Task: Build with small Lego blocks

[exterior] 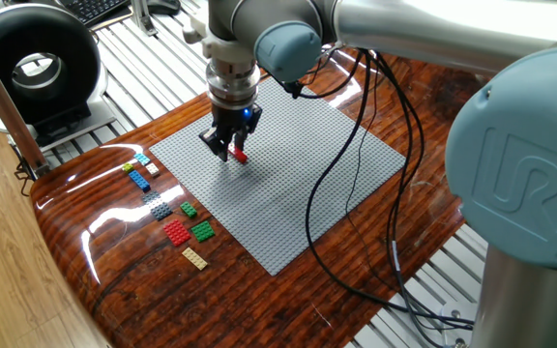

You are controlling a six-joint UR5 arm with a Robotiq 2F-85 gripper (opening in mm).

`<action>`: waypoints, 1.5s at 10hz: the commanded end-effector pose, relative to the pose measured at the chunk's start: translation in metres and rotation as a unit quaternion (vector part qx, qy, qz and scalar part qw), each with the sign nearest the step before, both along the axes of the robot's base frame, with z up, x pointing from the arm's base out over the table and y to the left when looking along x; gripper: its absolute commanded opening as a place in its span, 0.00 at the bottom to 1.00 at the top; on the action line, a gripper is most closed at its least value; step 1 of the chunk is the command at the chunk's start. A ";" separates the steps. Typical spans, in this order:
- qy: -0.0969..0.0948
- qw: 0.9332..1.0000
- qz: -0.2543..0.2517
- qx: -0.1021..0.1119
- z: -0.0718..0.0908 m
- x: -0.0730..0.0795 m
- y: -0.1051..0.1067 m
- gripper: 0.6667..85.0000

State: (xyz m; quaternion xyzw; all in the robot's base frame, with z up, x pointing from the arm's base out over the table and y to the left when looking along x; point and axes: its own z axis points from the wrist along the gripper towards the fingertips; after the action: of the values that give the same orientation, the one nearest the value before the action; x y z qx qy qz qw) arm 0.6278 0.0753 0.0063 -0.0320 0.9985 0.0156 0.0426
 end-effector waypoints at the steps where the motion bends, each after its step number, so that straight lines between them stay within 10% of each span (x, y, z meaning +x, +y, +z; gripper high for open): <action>1: -0.008 1.000 0.026 -0.016 0.004 0.005 -0.009 0.50; 15: 0.012 1.000 0.021 0.009 0.006 -0.007 -0.002 0.51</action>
State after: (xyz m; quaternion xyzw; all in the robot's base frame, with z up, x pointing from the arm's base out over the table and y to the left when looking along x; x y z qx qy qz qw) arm 0.6250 0.0713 0.0107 -0.0535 0.9977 0.0178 0.0381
